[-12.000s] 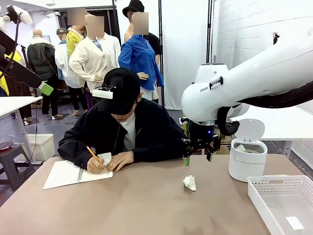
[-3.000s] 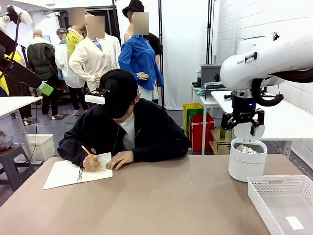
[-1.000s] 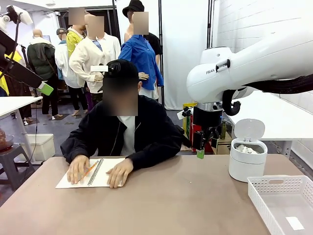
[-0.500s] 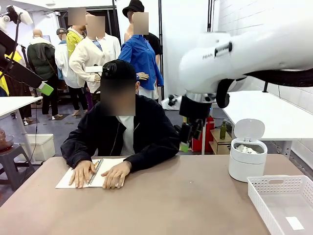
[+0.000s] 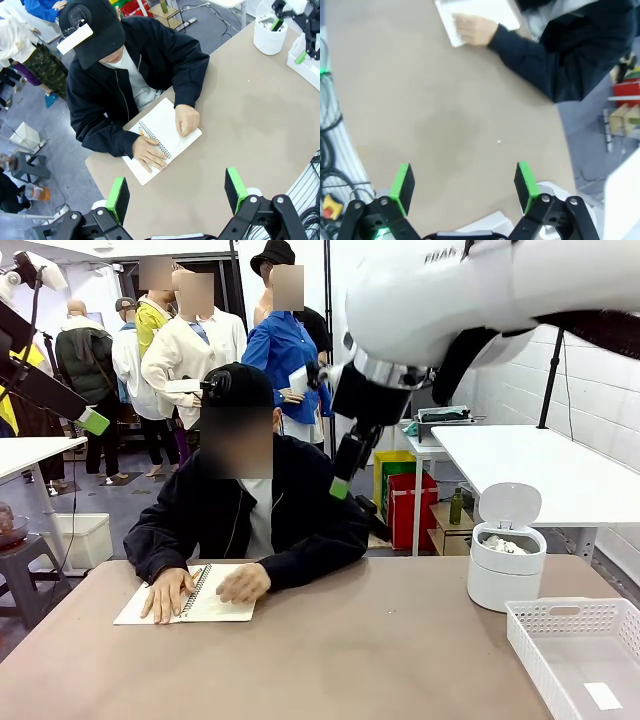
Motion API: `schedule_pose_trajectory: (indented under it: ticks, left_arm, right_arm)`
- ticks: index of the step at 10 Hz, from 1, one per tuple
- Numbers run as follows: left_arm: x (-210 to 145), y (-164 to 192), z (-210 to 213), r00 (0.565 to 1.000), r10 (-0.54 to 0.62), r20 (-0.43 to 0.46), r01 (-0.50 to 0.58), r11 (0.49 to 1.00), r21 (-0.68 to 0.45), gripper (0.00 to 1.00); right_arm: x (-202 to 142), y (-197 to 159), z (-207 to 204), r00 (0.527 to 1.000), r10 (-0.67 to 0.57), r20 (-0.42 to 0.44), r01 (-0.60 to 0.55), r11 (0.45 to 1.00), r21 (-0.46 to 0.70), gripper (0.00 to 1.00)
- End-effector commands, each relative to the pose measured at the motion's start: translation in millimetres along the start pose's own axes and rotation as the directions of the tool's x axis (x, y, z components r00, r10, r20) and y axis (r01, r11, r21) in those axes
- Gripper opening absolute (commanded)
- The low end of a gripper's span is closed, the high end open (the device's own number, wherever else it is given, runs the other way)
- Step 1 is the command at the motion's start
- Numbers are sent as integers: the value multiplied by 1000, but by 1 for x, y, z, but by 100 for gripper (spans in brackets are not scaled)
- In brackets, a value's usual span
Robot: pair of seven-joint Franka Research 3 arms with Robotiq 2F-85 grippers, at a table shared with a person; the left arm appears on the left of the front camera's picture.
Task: Sort the paper based on its condition.
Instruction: If a person hands you a paper, place it in the Organizing basket , and if it's crumpled, put it in the Trash can.
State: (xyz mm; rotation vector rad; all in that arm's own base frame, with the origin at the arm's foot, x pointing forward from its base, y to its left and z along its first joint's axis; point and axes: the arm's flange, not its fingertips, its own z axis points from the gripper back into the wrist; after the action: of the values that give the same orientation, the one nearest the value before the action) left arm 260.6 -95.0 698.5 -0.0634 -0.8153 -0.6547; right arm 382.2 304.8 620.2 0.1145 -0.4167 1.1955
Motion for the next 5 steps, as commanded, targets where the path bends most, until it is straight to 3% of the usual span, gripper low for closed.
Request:
schedule_pose_trajectory:
  ticks: [1,3,5]
  left_arm:
    - [0,0,1,1000,1,1,-1,1000,1,100]
    - [0,0,1,1000,1,1,-1,1000,1,100]
    - [0,0,1,1000,1,1,-1,1000,1,100]
  right_arm:
    - [-3,2,25,993,15,114,-9,999,-52,100]
    - [-10,-8,58,974,-14,227,24,999,-42,100]
    - [-23,-21,80,959,-42,282,63,996,-63,100]
